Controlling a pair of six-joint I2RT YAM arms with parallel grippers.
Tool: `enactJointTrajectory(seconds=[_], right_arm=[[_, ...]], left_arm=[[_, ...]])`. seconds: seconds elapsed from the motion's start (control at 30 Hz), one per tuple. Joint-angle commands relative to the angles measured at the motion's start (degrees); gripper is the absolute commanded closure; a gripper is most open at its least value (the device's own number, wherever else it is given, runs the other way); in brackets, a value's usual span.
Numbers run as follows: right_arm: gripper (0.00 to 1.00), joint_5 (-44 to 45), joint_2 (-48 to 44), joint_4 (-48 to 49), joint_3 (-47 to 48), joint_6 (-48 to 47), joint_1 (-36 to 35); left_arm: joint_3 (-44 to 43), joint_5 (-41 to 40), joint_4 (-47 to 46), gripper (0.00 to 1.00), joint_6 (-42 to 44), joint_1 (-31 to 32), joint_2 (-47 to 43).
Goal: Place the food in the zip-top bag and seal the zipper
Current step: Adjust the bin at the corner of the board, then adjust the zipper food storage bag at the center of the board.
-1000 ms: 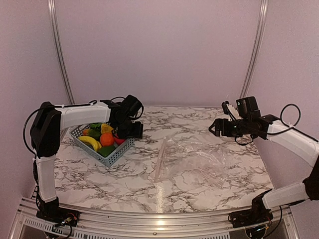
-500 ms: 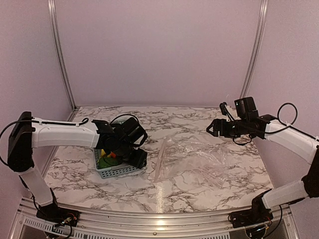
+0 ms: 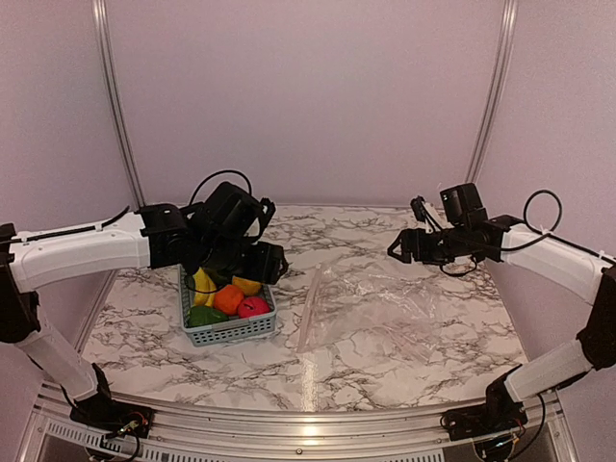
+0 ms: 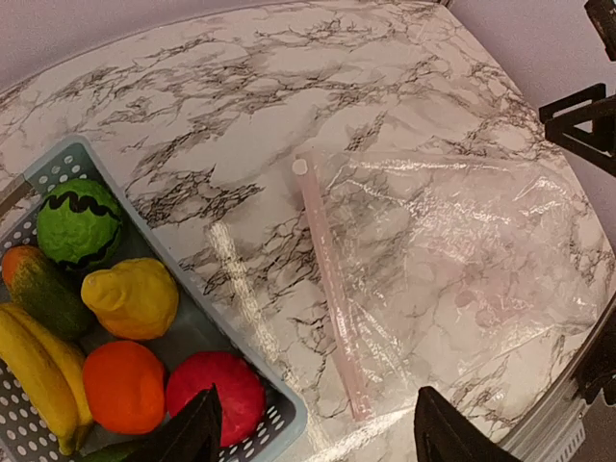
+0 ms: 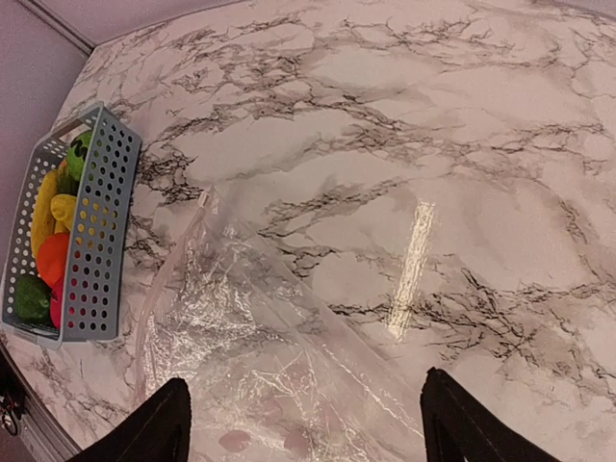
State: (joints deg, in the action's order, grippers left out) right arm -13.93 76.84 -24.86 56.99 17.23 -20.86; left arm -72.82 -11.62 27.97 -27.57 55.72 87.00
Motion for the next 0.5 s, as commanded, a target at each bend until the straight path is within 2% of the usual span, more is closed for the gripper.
enactJointTrajectory(seconds=[0.0, 0.2, 0.33, 0.47], right_arm=[[0.21, 0.88, 1.16, -1.47, 4.67, -1.54, -2.84], [0.22, 1.74, 1.13, -3.06, 5.72, -0.32, -5.29], [0.23, 1.67, -1.39, -6.14, 5.22, 0.66, -5.29], [0.23, 3.18, -4.98, -12.95, 5.92, 0.81, -5.33]], left_arm=[[-9.24, 0.13, -2.48, 0.3, 0.91, -0.18, 7.45], [-18.79, 6.49, -2.4, 0.23, -3.12, -0.39, 18.34], [-25.63, 8.53, 1.65, 0.22, -8.93, -0.96, 26.2], [-25.67, 9.87, 2.06, 0.2, -13.63, -0.97, 29.71]])
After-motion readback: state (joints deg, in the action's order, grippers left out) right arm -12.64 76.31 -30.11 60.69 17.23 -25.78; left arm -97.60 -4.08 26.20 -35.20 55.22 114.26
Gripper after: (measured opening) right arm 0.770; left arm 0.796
